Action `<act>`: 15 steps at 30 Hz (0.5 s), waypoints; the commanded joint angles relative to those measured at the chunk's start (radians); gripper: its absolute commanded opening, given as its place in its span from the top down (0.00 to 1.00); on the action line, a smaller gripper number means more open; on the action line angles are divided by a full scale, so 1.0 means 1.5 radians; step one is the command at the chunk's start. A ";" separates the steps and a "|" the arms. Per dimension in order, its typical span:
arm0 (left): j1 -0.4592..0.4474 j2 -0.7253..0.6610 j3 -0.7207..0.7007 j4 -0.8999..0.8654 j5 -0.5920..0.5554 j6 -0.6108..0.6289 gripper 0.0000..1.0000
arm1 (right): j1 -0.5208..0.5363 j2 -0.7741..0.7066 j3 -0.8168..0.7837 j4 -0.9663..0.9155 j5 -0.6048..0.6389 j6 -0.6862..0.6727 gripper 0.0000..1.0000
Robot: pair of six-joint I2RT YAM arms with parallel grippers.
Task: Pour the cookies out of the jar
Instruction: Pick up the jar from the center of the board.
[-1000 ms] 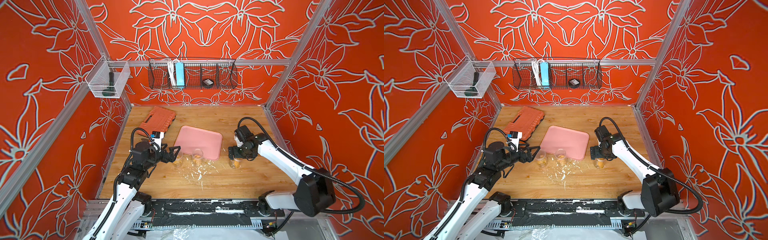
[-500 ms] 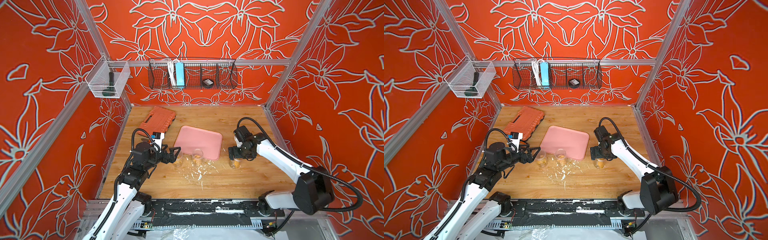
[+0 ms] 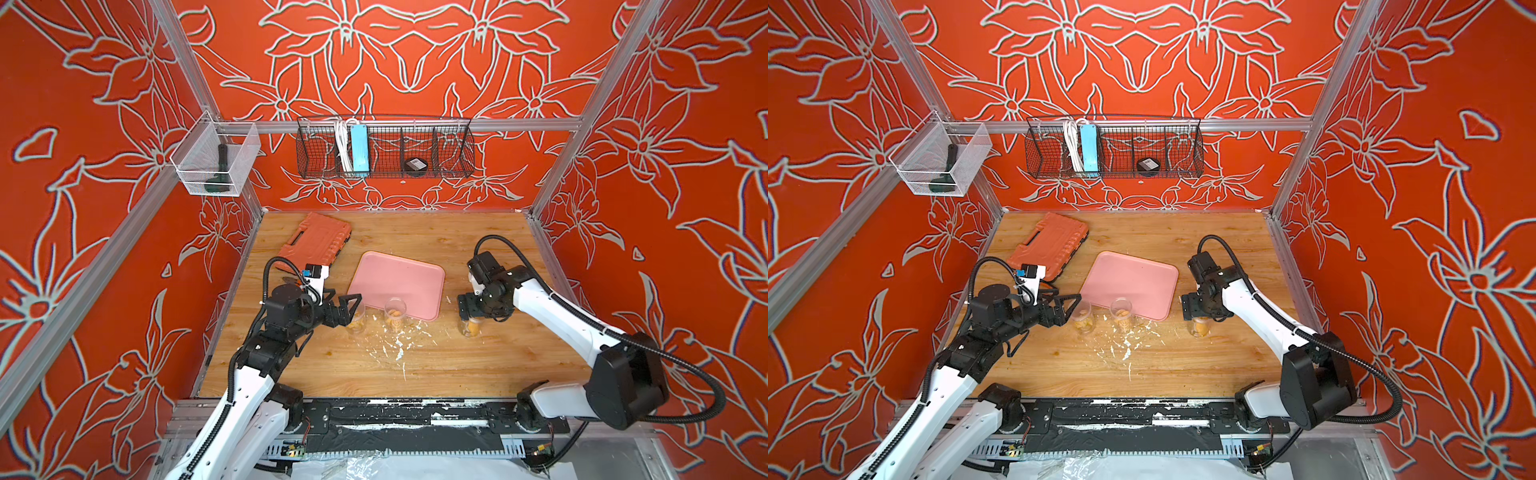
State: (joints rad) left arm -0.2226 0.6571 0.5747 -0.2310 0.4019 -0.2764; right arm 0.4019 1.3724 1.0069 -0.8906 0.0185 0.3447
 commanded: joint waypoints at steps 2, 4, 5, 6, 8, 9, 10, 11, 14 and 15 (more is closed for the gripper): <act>-0.004 -0.005 -0.006 0.009 0.001 -0.003 0.02 | 0.008 0.004 0.009 -0.023 -0.001 -0.003 0.13; -0.005 -0.004 -0.006 0.010 0.002 -0.002 0.02 | 0.010 0.004 0.006 -0.022 -0.003 0.000 0.14; -0.005 -0.003 -0.006 0.010 0.002 -0.003 0.02 | 0.011 0.004 0.005 -0.021 -0.003 0.002 0.14; -0.005 -0.002 -0.007 0.010 0.002 -0.002 0.02 | 0.011 0.004 0.003 -0.022 -0.002 0.003 0.14; -0.005 -0.003 -0.007 0.010 0.002 -0.003 0.02 | 0.013 0.006 0.002 -0.022 0.000 0.004 0.13; -0.005 -0.004 -0.007 0.010 0.002 -0.002 0.02 | 0.015 0.006 0.001 -0.023 0.000 0.004 0.13; -0.005 -0.004 -0.007 0.010 0.002 -0.003 0.02 | 0.016 0.009 0.000 -0.022 0.000 0.004 0.13; -0.005 -0.005 -0.007 0.010 0.002 -0.003 0.02 | 0.017 0.009 0.000 -0.023 0.000 0.004 0.13; -0.005 -0.005 -0.007 0.011 0.001 -0.003 0.02 | 0.020 0.014 0.000 -0.023 0.004 0.003 0.13; -0.005 -0.005 -0.007 0.011 0.001 -0.003 0.02 | 0.021 0.014 0.000 -0.024 0.006 0.004 0.13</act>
State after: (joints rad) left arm -0.2230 0.6571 0.5739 -0.2310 0.4019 -0.2764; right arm 0.4229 1.3808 1.0069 -0.8955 0.0181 0.3450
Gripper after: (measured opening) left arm 0.983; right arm 0.870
